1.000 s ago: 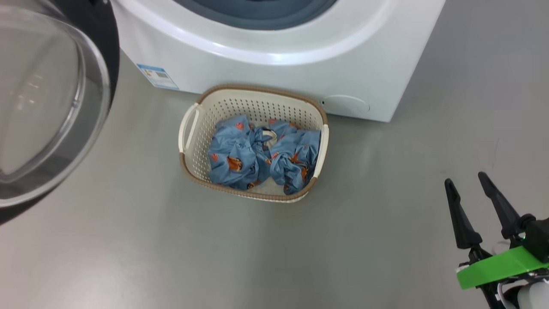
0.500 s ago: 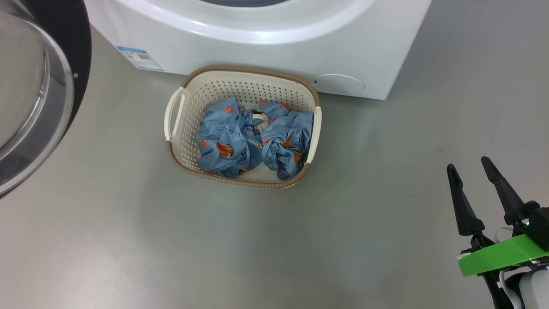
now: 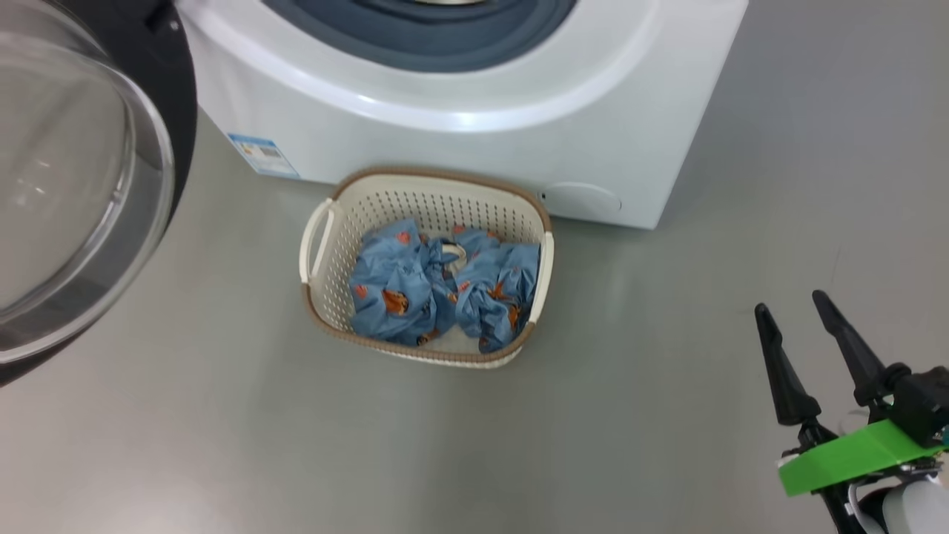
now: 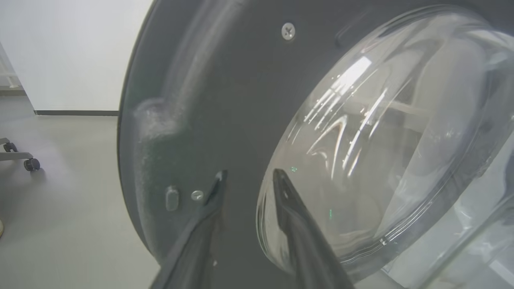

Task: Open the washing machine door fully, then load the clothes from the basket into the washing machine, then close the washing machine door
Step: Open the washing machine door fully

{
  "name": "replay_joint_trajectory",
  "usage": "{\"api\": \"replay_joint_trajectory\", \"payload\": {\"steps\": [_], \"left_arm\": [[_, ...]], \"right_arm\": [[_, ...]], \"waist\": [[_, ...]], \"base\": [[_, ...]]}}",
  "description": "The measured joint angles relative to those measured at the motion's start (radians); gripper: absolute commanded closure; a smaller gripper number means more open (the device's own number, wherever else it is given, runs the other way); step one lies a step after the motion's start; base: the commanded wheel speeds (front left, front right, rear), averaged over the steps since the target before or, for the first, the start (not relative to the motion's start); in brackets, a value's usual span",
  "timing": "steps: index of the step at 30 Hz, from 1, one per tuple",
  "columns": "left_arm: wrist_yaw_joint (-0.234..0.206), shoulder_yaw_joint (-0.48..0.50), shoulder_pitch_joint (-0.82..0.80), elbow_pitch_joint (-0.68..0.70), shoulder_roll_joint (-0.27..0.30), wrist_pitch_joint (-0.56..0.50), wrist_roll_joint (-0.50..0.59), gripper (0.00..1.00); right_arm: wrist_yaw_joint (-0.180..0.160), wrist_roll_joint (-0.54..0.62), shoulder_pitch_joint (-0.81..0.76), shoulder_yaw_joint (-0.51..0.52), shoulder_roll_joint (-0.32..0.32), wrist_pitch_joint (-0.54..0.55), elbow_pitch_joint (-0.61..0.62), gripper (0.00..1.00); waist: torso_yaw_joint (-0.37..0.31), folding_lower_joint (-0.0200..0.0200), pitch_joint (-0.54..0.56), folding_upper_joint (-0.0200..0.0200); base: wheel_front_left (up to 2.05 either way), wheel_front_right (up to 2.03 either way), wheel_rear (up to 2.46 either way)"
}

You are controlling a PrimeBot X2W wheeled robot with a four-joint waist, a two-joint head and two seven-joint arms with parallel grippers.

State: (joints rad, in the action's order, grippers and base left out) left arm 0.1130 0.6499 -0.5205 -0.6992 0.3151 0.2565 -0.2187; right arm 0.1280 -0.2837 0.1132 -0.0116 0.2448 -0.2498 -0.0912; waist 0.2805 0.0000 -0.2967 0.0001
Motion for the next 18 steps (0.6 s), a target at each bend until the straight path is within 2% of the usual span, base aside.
{"api": "replay_joint_trajectory", "payload": {"steps": [1, 2, 3, 9, 18], "left_arm": [[0.004, -0.002, 0.015, 0.012, -0.009, 0.000, 0.003, 0.15], [0.007, -0.004, 0.029, 0.024, -0.018, 0.000, 0.002, 0.03], [0.008, -0.018, 0.043, 0.035, -0.026, 0.000, 0.003, 0.00], [0.015, -0.107, 0.158, 0.108, -0.063, 0.000, 0.017, 0.00], [0.016, -0.266, 0.328, 0.227, -0.118, -0.001, -0.039, 0.00]], "right_arm": [[0.000, 0.000, -0.007, -0.002, 0.000, 0.000, 0.000, 0.00], [0.000, -0.001, -0.014, -0.003, -0.001, 0.000, -0.002, 0.00], [0.000, -0.001, -0.023, -0.003, -0.002, 0.000, -0.003, 0.00], [0.000, -0.010, -0.084, -0.002, -0.012, 0.000, -0.013, 0.00], [0.000, -0.020, -0.140, 0.002, -0.026, 0.000, -0.013, 0.00]], "waist": [[0.001, 0.0000, 0.012, 0.0000], [0.002, 0.0000, 0.024, 0.0000], [0.003, 0.0000, 0.036, -0.0001], [0.011, 0.0000, 0.116, 0.0000], [0.011, 0.0000, 0.221, 0.0000]], "base": [[0.00, 0.00, 0.00], [0.00, 0.00, 0.00], [0.00, 0.00, 0.00], [0.00, 0.00, 0.00], [0.00, 0.00, 0.00]]}}
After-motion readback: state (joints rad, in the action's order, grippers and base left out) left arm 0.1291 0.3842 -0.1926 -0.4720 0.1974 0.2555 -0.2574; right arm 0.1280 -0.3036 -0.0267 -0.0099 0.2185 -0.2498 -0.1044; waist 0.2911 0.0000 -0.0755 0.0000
